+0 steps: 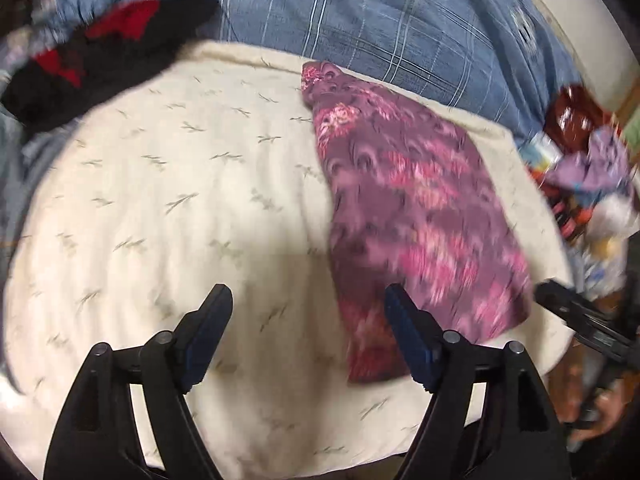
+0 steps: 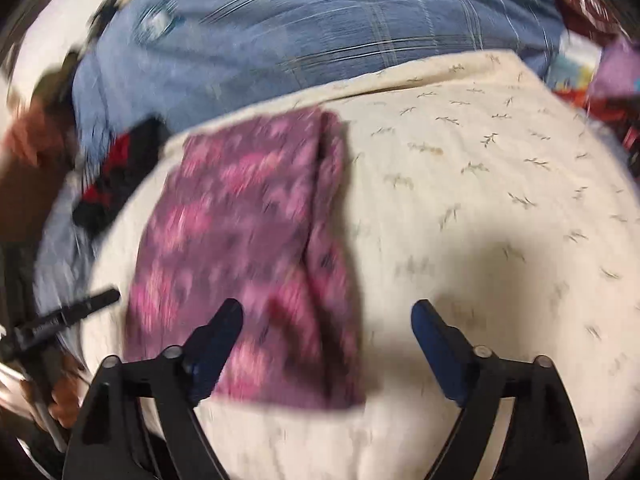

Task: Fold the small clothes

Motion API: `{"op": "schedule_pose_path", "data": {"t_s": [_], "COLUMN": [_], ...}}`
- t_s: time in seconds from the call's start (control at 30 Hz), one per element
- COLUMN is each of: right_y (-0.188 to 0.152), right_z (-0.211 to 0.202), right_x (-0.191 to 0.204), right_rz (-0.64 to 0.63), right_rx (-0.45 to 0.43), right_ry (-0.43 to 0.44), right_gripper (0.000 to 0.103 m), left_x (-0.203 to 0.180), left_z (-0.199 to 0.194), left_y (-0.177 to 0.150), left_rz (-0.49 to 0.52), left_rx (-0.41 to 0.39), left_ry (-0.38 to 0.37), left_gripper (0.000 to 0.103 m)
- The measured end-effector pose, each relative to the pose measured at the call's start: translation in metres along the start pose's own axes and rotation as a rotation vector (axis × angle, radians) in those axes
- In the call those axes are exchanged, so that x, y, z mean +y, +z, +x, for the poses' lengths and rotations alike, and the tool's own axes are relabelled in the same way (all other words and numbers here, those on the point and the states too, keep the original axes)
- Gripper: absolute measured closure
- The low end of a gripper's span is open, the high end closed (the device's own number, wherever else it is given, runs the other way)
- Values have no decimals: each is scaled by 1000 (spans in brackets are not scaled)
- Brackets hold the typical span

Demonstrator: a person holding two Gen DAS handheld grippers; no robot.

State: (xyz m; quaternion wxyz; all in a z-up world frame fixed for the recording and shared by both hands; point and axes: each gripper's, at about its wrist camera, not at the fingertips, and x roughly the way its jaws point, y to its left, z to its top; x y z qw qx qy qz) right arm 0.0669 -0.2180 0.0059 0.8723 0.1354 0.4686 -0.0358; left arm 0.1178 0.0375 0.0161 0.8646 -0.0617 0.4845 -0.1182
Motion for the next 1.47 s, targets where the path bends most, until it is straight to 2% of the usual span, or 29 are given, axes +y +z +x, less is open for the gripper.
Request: {"op": "schedule_pose_path", "data": {"t_s": [0.03, 0.1, 0.17, 0.23, 0.3, 0.53, 0.9, 1.2, 1.47], "right_y": [-9, -28, -44, -56, -61, -68, -78, -81, -84], "right_z": [-5, -15, -18, -27, -32, -44, -58, -65, -69], "right_x": [5, 14, 20, 24, 25, 20, 19, 17, 20], "right_rz": [-21, -56, -93, -122, -123, -86, -89, -95, -144], "right_rx": [-7, -26, -14, -65, -79, -99, -135, -153, -169], "right_ry": [-24, -77, -138, -189, -211, -207, -226, -251, -296], "right_gripper": [5, 0, 0, 0, 0, 0, 0, 0, 0], "left_x": [-2, -4, -7, -12, -18, -42, -75, -100, -107], "left_z": [-2, -5, -8, -13, -18, -28, -30, -43, -47], "left_y": [-7, -22, -32, -41, -49, -69, -90, -97, -98], "left_rz": [12, 41, 70, 113, 154, 253, 302, 372, 382], "left_rx": [-15, -35, -50, -83, -102, -114, -62, -115, -123], "left_ry": [34, 97, 146, 194, 228, 197, 77, 51, 55], "left_gripper": [22, 21, 21, 20, 20, 20, 20, 20, 20]}}
